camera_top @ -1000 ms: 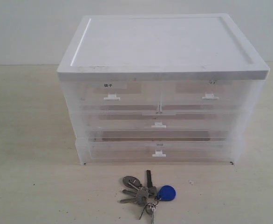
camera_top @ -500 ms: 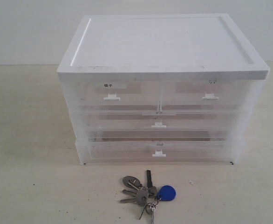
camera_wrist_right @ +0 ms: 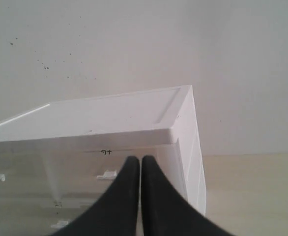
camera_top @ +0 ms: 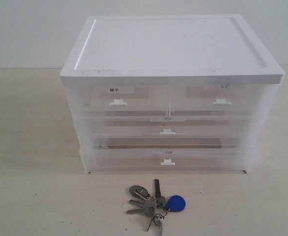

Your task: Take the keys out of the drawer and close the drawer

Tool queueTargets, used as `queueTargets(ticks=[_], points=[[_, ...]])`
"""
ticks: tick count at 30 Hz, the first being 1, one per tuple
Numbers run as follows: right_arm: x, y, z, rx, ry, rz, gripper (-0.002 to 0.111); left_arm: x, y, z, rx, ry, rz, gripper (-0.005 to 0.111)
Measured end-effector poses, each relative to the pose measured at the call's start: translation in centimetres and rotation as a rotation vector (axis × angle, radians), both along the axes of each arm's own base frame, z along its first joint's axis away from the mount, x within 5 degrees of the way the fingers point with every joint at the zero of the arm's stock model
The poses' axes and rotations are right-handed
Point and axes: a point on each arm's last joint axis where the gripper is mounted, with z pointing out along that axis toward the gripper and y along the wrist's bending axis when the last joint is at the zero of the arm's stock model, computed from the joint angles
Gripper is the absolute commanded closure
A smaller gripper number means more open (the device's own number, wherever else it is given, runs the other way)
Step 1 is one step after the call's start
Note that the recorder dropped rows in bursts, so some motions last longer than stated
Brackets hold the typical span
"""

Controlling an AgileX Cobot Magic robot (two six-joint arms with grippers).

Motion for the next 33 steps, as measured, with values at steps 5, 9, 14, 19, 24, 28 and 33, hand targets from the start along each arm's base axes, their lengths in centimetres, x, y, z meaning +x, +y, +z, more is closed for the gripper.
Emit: queueTargets(ticks=[5,9,14,19,24,28,33], points=[[-0.01,0.03,0.01,0.001,0.000,0.004,0.109,0.04,-0.01,-0.24,0.002,0.007,0.000,0.102],[-0.01,0.03,0.01,0.003,0.000,0.005,0.109,0.02,-0.07,-0.25,0.003,0.007,-0.006,0.102],[-0.01,0.03,0.01,0.003,0.000,0.005,0.109,0.01,-0.08,-0.25,0.003,0.008,-0.008,0.102],[-0.01,0.03,0.01,0.003,0.000,0.005,0.109,0.01,-0.08,-0.25,0.003,0.008,-0.008,0.102],[-0.02,0.05,0.01,0.007,0.001,0.007,0.109,0.01,-0.08,-0.25,0.003,0.008,-0.008,0.102],[-0.02,0.05,0.01,0.007,0.001,0.007,0.109,-0.06,-0.22,-0.17,-0.109,0.049,-0.039,0.102],[-0.03,0.08,0.01,0.007,0.001,0.011,0.109,-0.17,-0.30,0.25,-0.519,0.191,-0.115,0.102]])
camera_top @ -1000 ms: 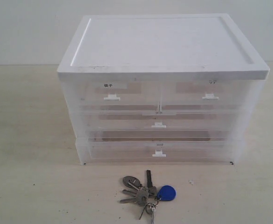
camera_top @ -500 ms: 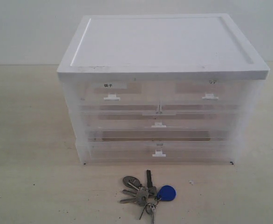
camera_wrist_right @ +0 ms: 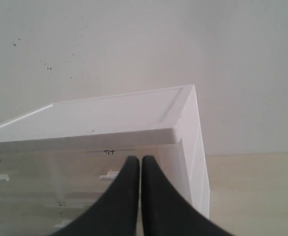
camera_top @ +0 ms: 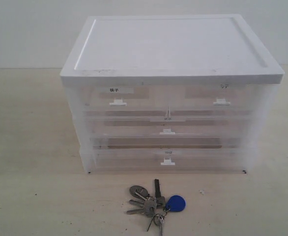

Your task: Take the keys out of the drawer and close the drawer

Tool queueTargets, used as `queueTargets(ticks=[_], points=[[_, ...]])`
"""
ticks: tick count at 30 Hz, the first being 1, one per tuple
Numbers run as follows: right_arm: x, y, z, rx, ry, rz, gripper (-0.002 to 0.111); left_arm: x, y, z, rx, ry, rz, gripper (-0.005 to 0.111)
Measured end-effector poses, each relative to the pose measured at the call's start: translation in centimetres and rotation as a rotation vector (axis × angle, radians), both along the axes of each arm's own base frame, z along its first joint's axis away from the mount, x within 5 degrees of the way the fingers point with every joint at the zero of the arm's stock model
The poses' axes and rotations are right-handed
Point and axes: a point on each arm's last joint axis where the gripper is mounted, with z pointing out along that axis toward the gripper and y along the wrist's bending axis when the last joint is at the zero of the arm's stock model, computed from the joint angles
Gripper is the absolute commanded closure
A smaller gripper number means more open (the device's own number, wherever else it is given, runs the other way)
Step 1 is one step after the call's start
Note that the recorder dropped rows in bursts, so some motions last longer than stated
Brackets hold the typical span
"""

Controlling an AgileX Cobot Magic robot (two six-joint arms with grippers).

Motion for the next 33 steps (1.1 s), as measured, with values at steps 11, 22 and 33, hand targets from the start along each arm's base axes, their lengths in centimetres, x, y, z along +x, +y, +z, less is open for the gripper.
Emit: queueTargets(ticks=[11,22,33], points=[[0.0,0.0,-0.1,0.003,0.003,0.004,0.109,0.1,0.7,0.9,-0.506,0.117,-0.034,0.102],[-0.1,0.3,0.0,0.001,-0.002,0.030,0.109,0.7,1.8,-2.7,0.500,-0.174,0.315,0.102],[-0.1,0.3,0.0,0.000,-0.003,0.034,0.109,0.5,3.1,-5.4,0.767,0.109,0.469,0.102]])
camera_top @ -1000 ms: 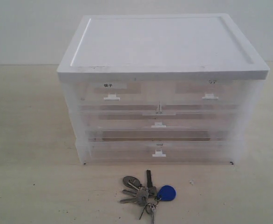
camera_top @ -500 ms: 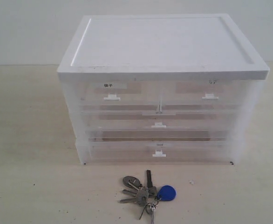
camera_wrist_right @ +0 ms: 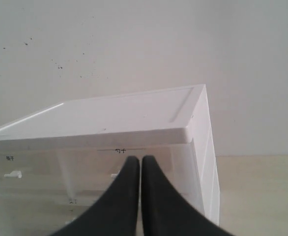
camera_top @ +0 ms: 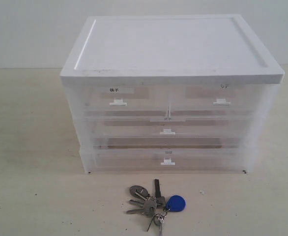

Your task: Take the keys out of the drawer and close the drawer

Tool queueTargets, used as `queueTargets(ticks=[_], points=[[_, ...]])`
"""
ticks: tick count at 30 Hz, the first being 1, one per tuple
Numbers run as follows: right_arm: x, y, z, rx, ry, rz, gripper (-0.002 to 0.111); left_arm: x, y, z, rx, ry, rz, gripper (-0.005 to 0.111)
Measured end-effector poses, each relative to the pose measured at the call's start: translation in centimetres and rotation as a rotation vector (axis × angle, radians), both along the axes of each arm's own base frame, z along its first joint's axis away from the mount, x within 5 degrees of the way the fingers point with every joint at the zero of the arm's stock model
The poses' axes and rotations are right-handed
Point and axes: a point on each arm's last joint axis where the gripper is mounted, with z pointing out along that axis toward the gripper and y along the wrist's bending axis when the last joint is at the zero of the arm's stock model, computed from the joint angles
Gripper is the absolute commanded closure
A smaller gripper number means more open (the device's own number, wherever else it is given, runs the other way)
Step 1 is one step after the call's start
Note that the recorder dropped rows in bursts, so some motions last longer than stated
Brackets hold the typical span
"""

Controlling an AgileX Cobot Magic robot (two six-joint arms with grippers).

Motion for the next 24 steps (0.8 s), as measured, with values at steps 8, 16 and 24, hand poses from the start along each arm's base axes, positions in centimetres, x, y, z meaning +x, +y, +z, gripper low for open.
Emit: queueTargets(ticks=[8,16,24], points=[[0.00,0.00,0.00,0.000,0.000,0.000,0.109,-0.11,-0.04,-0.67,0.035,0.075,-0.010,0.102],[0.00,0.00,0.00,0.000,0.000,0.000,0.109,-0.11,-0.04,-0.67,0.037,0.075,-0.010,0.102],[0.00,0.00,0.00,0.000,0.000,0.000,0.109,-0.11,-0.04,-0.67,0.042,0.075,-0.011,0.102]])
